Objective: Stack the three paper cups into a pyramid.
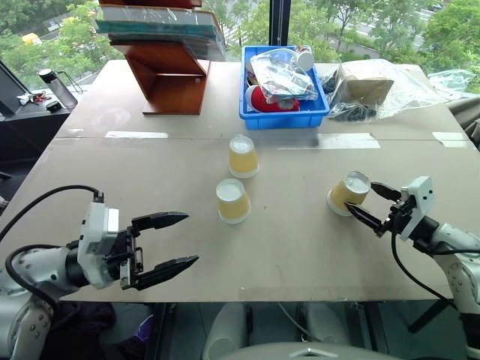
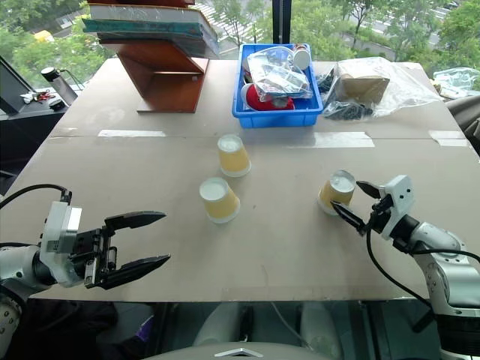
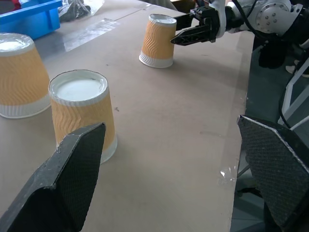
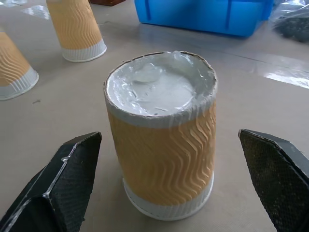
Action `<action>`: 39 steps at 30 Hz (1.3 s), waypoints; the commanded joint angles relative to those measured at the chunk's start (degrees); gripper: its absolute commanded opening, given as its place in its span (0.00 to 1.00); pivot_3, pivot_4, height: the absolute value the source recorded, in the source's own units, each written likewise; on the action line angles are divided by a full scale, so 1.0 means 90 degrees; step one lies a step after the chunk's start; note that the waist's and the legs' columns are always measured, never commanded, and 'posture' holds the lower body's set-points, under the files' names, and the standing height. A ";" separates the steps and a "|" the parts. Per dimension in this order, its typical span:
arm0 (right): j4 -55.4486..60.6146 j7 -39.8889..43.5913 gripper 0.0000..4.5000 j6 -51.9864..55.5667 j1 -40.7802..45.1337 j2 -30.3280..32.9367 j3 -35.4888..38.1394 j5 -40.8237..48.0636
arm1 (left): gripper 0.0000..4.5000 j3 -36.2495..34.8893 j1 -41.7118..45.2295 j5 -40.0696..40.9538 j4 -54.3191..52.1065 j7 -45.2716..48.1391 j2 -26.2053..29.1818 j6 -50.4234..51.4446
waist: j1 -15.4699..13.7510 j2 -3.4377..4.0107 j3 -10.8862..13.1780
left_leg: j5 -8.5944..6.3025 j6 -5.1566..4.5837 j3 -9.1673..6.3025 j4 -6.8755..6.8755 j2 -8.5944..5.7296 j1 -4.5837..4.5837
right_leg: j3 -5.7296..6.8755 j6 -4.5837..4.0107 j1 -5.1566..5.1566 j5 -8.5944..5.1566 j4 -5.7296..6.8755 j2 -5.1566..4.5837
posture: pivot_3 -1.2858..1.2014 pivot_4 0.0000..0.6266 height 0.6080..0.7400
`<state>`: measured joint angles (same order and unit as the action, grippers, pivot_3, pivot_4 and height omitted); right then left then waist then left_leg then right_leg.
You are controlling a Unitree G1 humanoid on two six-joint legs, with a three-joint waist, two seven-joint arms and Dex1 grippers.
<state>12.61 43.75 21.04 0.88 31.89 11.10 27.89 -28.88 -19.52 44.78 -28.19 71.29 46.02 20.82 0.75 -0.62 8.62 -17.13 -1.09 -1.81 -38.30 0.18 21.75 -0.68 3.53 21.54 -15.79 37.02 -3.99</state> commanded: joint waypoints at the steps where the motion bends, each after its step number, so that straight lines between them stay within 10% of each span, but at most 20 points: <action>1: 0.0254 -0.0049 1.00 0.0036 0.0145 -0.0025 -0.0023 0.0095 | 0.99 -0.0155 -0.0070 0.0047 -0.0201 -0.0060 -0.0052 -0.0124 | -0.0004 0.0000 0.0000 | 0.0000 0.0000 -0.0001 0.0000 0.0000 0.0000 | 0.0001 0.0000 0.0000 0.0000 0.0000 0.0000 | 0.52 0.24 1.00; 10: 0.0076 -0.0068 1.00 0.0046 0.0439 -0.0114 -0.0148 0.0066 | 0.99 -0.0171 -0.0202 0.0005 -0.0197 -0.0173 -0.0100 -0.0146 | -0.0002 0.0000 0.0000 | 0.0000 0.0000 -0.0001 0.0000 0.0000 0.0000 | 0.0001 0.0000 0.0000 0.0000 0.0000 0.0000 | 0.52 0.24 1.00; 17: 0.0409 -0.0066 0.50 0.0293 0.0650 -0.0024 -0.0248 0.0108 | 1.00 -0.0139 -0.0280 -0.0069 -0.0143 -0.0216 -0.0110 -0.0177 | 0.0001 0.0001 0.0000 | 0.0000 0.0000 -0.0001 0.0000 0.0000 0.0001 | 0.0001 0.0000 0.0002 0.0000 0.0000 0.0000 | 0.52 0.24 1.00; 39: 0.1995 0.0413 0.50 0.0491 0.0021 0.0509 -0.1729 -0.0111 | 1.00 0.0027 -0.0335 -0.0237 -0.0060 -0.0226 -0.0199 -0.0218 | -0.0006 -0.0006 -0.0002 | -0.0002 -0.0003 -0.0005 0.0000 -0.0001 0.0003 | 0.0005 0.0000 0.0003 0.0000 -0.0002 0.0000 | 0.52 0.24 1.00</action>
<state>30.88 46.58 28.38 1.28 36.72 -4.08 28.29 -28.59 -22.03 42.76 -27.99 69.51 44.53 19.65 0.69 -0.67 8.60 -17.15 -1.11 -1.84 -38.30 0.18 21.77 -0.64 3.53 21.57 -15.79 37.00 -3.99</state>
